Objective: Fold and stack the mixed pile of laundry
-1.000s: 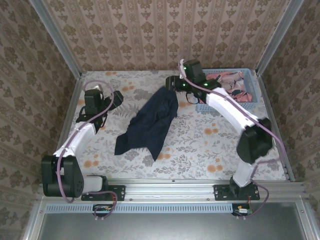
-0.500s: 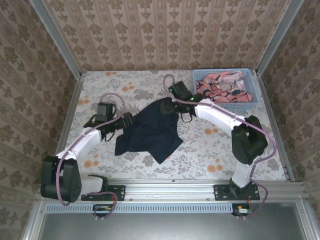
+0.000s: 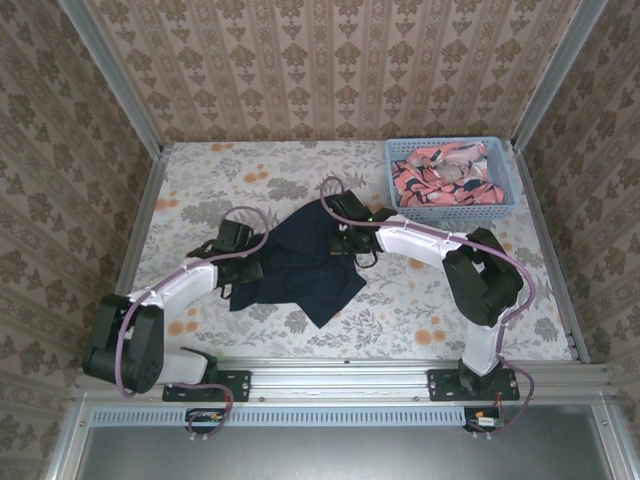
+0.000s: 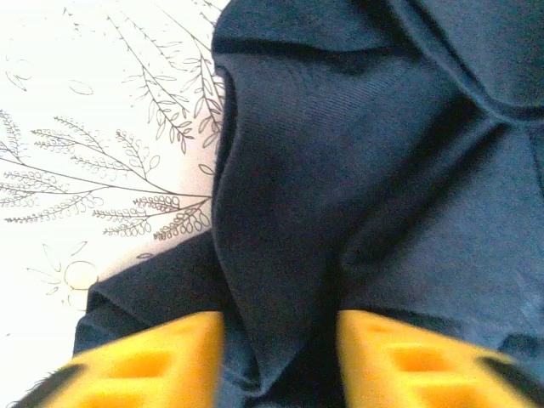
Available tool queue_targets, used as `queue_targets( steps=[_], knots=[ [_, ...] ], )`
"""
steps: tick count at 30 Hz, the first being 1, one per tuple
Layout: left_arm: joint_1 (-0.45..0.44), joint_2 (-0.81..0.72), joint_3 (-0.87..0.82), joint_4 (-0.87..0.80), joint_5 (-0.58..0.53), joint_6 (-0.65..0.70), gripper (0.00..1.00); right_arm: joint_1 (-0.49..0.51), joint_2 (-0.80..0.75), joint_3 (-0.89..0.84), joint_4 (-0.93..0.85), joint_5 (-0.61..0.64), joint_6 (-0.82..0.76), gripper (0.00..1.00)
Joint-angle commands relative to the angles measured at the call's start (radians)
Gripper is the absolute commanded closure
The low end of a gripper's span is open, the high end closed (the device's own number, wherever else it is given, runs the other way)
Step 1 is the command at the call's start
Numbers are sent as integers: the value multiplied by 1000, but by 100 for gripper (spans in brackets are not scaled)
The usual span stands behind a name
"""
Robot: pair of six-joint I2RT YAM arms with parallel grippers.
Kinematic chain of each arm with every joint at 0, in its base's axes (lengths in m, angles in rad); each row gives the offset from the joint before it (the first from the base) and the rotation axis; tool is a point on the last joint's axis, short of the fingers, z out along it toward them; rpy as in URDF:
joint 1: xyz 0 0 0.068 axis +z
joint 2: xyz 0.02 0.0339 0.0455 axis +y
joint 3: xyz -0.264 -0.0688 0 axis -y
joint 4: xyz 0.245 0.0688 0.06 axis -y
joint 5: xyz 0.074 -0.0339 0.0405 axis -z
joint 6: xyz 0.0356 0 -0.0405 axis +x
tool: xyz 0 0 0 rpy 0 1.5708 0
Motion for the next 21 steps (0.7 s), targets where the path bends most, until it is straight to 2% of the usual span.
queue_targets(
  steps=[1, 6, 10, 13, 16, 18, 21],
  knots=[
    [-4, 14, 60, 31, -38, 13, 100, -49, -78, -22, 50, -14, 36, 100],
    [-2, -26, 110, 14, -87, 50, 100, -107, -191, -89, 22, 21, 10, 100],
    [-3, -57, 97, 17, -46, 30, 100, -77, -202, -116, 25, -56, 13, 100],
    [-6, -65, 65, 8, 2, 1, 100, -22, -183, -122, 44, -77, 40, 58],
    [-16, -75, 27, -9, 8, -10, 100, 18, -152, -136, 93, -87, 85, 39],
    [-16, -81, 10, -13, -3, -12, 100, 33, -118, -134, 129, -100, 113, 35],
    [-16, -87, 9, -4, -24, -3, 100, 42, -53, -97, 142, -94, 139, 34]
  ],
)
